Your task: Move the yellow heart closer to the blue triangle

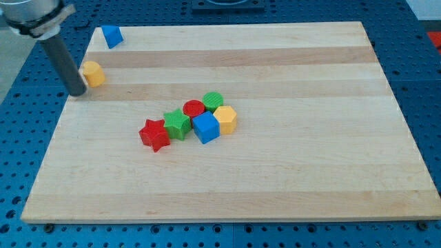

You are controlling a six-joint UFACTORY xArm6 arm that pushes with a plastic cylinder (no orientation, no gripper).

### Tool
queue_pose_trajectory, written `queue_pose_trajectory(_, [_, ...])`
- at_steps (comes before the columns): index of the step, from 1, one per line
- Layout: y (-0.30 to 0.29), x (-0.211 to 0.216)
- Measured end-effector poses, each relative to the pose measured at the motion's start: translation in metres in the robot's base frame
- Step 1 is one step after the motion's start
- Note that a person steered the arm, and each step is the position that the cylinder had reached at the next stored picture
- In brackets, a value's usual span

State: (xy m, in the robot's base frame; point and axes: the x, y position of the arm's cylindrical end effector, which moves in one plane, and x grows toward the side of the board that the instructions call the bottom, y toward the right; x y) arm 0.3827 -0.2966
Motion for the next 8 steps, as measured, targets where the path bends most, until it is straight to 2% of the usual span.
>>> queue_pose_trajectory(1, [-0.004,-0.028])
queue_pose_trajectory(2, [0.02,-0.064])
queue_pose_trajectory(3, [0.032,-0.076])
queue_pose_trajectory(4, [0.016,-0.073])
queue_pose_trajectory(6, [-0.001,-0.041])
queue_pose_trajectory(7, [0.015,-0.027])
queue_pose_trajectory(8, [0.048,-0.031])
